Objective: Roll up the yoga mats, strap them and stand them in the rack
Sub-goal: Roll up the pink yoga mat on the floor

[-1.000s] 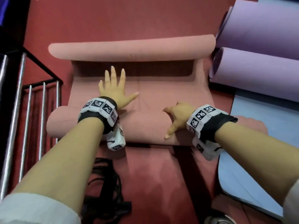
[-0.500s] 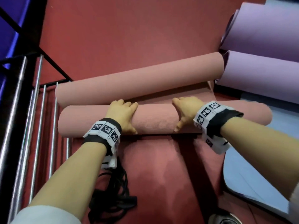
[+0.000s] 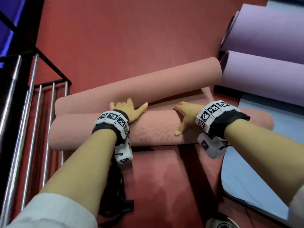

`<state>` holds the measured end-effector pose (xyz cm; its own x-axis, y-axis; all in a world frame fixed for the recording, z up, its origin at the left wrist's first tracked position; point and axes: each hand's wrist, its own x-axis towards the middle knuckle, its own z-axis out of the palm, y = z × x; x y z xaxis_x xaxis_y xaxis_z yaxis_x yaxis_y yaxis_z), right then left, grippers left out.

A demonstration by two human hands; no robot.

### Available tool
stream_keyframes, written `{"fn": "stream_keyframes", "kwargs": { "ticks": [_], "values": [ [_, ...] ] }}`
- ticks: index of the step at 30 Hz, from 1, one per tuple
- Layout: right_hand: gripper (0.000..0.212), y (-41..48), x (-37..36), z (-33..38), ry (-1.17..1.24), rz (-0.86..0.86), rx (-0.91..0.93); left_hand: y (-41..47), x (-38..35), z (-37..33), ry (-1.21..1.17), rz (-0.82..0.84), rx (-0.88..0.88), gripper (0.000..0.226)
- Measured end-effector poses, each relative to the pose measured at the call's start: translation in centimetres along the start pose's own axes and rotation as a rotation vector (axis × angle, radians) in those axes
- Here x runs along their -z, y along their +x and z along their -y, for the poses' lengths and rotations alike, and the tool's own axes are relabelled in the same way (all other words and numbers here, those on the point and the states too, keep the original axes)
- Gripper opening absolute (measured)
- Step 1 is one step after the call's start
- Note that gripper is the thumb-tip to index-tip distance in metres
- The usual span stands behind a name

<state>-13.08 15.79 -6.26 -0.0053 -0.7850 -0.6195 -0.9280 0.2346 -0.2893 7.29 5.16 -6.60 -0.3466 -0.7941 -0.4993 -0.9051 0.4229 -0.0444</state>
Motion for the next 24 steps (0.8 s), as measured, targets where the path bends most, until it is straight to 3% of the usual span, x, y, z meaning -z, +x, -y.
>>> {"fn": "stream_keyframes", "kwargs": {
  "ticks": [3, 6, 8, 11, 15, 20, 24],
  "values": [
    [0.085, -0.3, -0.1, -0.8, 0.095, -0.186, 0.012, -0.1, -0.1, -0.2, -0.077, -0.254, -0.009, 0.094],
    [0.067, -0.5, -0.2, -0.4, 0.037, -0.288, 0.086, -1.4, -0.3, 0.4, 0.000, -0.321, -0.144, 0.103],
    [0.077, -0.6, -1.2, 0.6, -0.118, -0.310, 0.042, -2.8, -1.6, 1.0, 0.073, -0.261, -0.237, 0.114],
    [0.113, -0.8, -3.0, 2.4, -0.369, -0.373, -0.030, -4.0, -3.1, 1.7, 0.175, -0.287, -0.271, 0.126],
    [0.099, -0.7, -1.8, 3.6, -0.455, -0.419, 0.009, -4.0, -2.5, 1.3, 0.300, -0.381, -0.292, 0.114],
    [0.097, -1.6, -2.0, 2.7, -0.434, -0.248, 0.118, -4.2, -2.0, 2.0, 0.328, -0.246, -0.466, 0.105],
    [0.091, -1.3, -1.0, 2.5, -0.293, -0.117, 0.065, -2.5, -0.5, 1.5, 0.314, -0.042, -0.435, 0.113]
  ]
}}
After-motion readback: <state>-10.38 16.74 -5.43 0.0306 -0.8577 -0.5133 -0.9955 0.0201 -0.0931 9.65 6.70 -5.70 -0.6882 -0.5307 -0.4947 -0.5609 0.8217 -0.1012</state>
